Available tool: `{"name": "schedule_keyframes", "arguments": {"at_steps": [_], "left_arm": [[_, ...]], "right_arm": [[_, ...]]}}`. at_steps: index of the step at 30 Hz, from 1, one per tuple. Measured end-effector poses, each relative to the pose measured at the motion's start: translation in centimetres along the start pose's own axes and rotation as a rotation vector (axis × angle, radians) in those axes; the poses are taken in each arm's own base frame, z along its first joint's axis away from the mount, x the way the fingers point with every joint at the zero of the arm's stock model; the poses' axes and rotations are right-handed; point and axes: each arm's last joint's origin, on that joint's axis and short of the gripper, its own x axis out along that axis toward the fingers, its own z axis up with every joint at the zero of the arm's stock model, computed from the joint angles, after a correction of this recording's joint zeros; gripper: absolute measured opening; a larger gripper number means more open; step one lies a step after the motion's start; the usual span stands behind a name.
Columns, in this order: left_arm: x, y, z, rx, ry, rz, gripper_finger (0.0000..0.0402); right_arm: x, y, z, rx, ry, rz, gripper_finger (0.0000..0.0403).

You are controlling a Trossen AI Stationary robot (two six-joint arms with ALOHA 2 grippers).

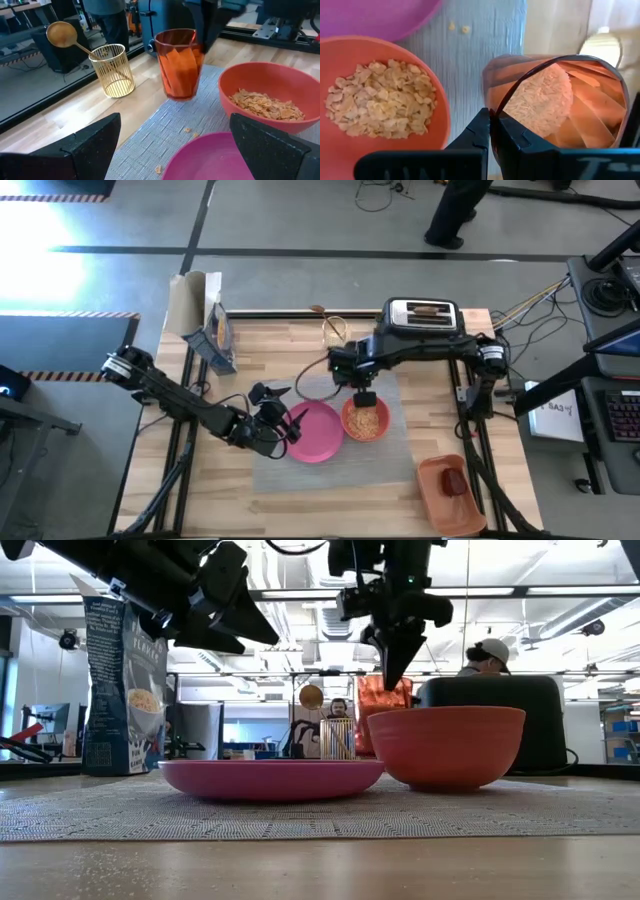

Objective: Arrange a breakfast setting
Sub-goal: Put the orange cup on the gray table mat to the top left of the orange bowl

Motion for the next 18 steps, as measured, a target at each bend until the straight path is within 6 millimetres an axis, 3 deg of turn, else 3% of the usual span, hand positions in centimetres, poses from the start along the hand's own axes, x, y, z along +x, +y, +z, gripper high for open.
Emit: {"name": "schedule_keyframes", "arguments": {"at_steps": [10, 18], "left_arm": [[0.0, 0.1, -0.1, 0.012, 0.004, 0.005, 0.0357], [0.0, 0.2, -0.2, 0.030, 0.013, 0.010, 0.0357]], "right_arm": [[-0.1, 2.5, 2.0, -0.140, -0.124, -0.066, 0.0009], [2.2, 2.7, 2.6, -0.133, -0.074, -0.058, 0.0009]]}}
